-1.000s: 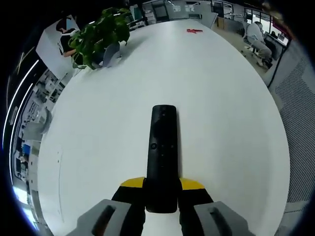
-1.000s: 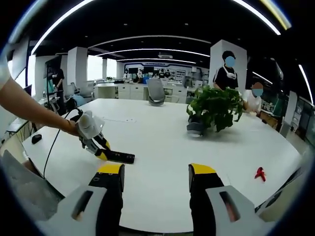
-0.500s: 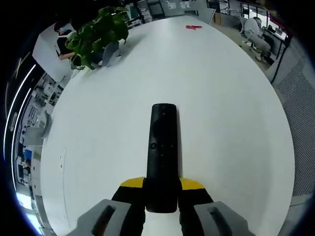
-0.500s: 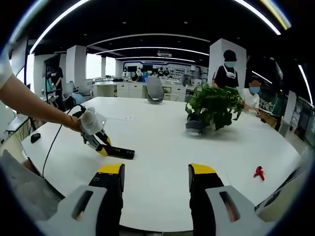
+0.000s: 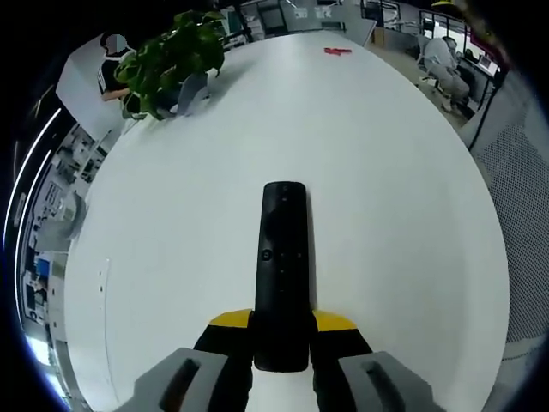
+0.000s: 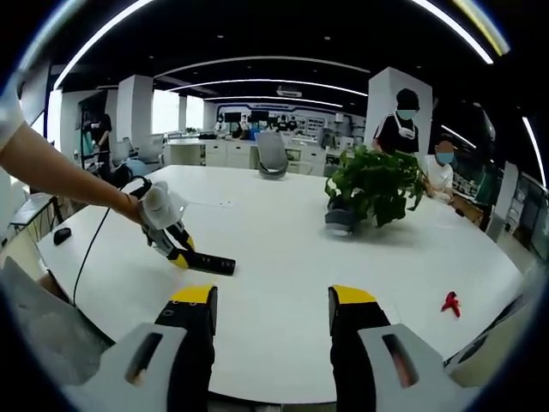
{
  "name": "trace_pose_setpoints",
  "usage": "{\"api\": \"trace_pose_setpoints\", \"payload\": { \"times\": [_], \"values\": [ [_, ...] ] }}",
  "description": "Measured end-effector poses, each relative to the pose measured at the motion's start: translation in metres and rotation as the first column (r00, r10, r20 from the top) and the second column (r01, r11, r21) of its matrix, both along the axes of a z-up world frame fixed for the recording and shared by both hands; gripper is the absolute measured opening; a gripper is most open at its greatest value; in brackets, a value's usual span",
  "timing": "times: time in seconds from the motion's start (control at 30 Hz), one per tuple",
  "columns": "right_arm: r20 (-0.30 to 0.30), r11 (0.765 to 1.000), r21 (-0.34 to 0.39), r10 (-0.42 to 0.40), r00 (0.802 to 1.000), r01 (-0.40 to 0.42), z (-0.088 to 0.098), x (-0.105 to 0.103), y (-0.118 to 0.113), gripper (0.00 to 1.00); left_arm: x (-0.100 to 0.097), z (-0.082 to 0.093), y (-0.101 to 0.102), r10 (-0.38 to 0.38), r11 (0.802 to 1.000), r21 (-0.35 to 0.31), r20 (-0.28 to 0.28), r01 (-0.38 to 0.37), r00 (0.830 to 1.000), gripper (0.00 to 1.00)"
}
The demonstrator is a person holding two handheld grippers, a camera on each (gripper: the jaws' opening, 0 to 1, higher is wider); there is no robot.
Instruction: Press the specified remote control buttons in sequence, fully releasing each button before pressing the next.
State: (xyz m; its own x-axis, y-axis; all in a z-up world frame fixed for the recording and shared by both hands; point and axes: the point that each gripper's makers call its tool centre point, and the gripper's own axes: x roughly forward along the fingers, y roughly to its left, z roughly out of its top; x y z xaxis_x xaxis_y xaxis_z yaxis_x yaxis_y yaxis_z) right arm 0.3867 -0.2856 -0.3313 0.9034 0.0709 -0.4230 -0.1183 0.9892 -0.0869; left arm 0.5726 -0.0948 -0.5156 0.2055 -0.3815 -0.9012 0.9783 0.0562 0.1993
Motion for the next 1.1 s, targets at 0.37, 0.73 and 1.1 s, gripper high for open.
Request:
{"api": "trace_pose_setpoints", "payload": {
  "times": [0.37,0.73,1.1],
  "values": [
    [-0.016,1.000,-0.011,0.008,1.000,-0.009,-0.0029,0.0007,0.0018,0.53,-0.0015,-0.0021,-0.0005,-0.005,1.000,-0.004,-0.009,0.005,1.000,0.24],
    [-0.023,1.000,-0.018,0.005,1.000,-0.006,-0.0048,0.0005,0.0004,0.52,0.0017,-0.0017,-0.0007,0.015,0.999,-0.033,-0.032,-0.016,0.999,0.23],
    [-0.032,1.000,-0.030,0.005,0.999,-0.006,-0.0071,0.0005,-0.0004,0.52,0.0077,-0.0013,-0.0019,0.018,0.999,-0.027,-0.028,-0.019,0.999,0.23]
  ]
}}
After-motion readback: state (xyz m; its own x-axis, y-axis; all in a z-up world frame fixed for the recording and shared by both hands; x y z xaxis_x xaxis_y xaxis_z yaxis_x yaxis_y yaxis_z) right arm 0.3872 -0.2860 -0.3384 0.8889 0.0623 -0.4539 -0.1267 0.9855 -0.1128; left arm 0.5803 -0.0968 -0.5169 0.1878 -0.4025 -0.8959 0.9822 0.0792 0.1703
